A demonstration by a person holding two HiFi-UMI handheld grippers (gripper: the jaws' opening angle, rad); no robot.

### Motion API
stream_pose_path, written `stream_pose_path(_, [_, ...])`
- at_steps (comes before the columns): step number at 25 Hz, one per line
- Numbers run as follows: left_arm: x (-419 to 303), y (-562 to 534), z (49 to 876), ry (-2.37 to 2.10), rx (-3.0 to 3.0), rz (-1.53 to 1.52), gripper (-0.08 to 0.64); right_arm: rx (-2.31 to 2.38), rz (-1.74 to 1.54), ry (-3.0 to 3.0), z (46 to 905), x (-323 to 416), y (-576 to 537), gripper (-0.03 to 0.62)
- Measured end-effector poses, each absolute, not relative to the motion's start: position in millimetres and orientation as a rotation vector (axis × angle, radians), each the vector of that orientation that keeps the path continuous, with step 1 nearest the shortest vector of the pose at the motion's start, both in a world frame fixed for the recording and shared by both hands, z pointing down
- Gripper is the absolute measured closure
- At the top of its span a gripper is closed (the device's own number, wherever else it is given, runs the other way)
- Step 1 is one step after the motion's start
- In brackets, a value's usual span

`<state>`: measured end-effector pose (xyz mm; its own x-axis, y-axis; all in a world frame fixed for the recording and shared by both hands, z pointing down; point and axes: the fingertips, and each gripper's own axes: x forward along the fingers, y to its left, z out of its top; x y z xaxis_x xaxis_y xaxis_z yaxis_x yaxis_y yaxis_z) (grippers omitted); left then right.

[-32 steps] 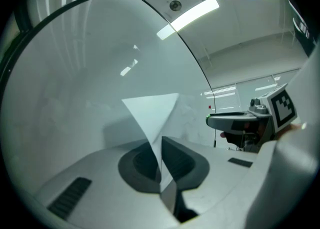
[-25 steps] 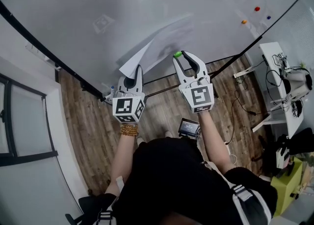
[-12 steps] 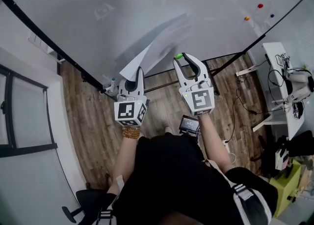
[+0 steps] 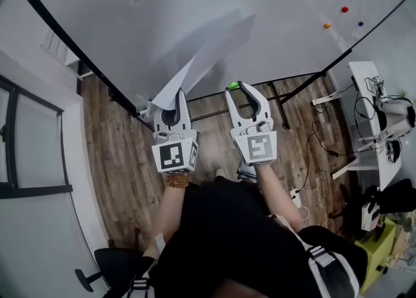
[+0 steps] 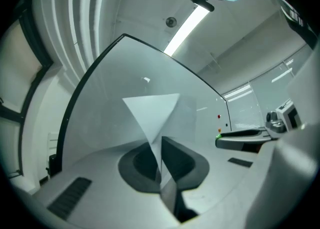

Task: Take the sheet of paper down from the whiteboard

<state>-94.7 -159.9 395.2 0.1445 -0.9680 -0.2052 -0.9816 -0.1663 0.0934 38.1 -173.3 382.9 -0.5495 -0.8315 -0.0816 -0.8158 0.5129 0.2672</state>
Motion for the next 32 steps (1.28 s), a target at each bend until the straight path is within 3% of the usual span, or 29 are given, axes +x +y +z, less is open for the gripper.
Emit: stream_pose_path(32, [-80,-167,410,2.016,-2.331,0.282,0.549,1.548,-0.484,-2.653,371,38,-167,0.476])
